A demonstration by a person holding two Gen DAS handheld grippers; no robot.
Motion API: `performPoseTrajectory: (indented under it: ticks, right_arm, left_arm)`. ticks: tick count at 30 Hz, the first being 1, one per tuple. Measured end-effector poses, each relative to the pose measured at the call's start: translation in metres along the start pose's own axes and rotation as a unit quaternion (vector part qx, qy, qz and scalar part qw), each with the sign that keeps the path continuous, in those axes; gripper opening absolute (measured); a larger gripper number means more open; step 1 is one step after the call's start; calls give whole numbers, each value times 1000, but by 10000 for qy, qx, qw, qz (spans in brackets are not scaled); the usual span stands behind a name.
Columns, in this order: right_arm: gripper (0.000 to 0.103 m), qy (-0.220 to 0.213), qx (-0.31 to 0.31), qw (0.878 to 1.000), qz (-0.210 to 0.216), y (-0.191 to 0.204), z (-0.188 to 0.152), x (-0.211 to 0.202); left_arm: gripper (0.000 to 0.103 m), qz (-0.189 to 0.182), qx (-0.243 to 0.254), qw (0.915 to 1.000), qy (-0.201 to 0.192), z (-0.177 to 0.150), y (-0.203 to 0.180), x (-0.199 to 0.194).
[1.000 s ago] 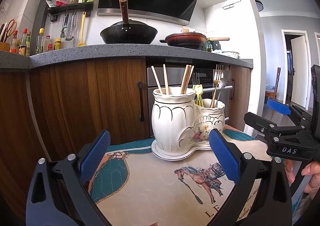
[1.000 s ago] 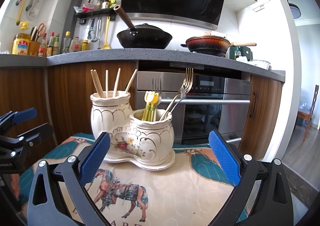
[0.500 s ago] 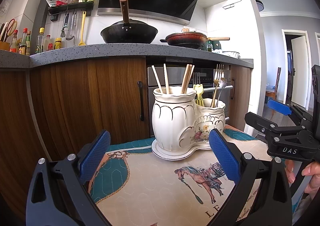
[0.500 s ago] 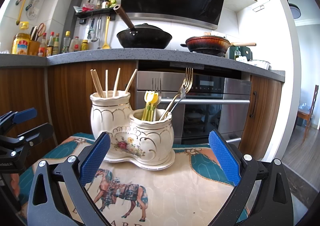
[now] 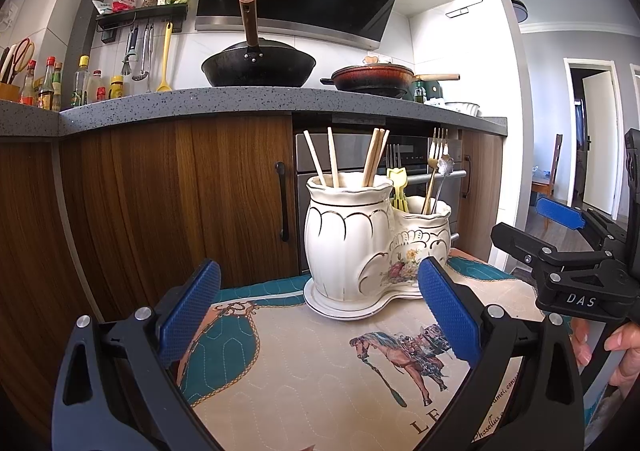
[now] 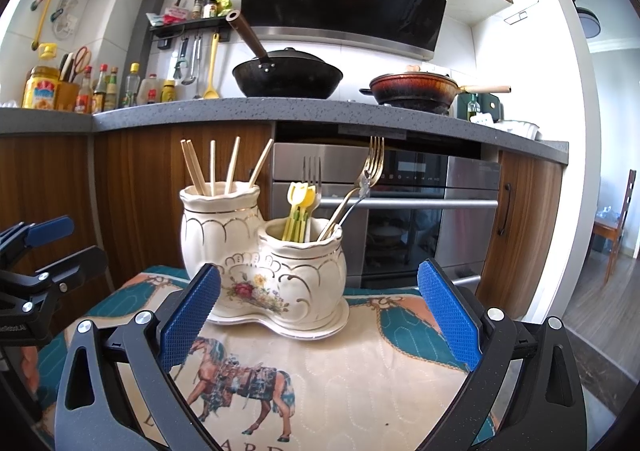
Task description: Organize utensils
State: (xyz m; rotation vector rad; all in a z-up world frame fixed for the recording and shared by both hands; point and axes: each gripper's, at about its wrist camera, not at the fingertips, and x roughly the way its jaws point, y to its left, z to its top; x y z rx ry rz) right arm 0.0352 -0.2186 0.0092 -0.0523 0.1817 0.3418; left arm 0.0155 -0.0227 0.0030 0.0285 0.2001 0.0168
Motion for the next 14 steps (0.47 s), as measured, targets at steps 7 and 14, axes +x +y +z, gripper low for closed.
performPoseTrajectory:
  ticks: [7,14]
  right_arm:
    - [98,-3,2,10000,0,0,0,0]
    - [98,-2,1,10000,-1,0,0,0]
  left_arm:
    - [97,15,-15,10000,50,-1,1,1]
    - [98,1,-45,9999,119,-1,2,3]
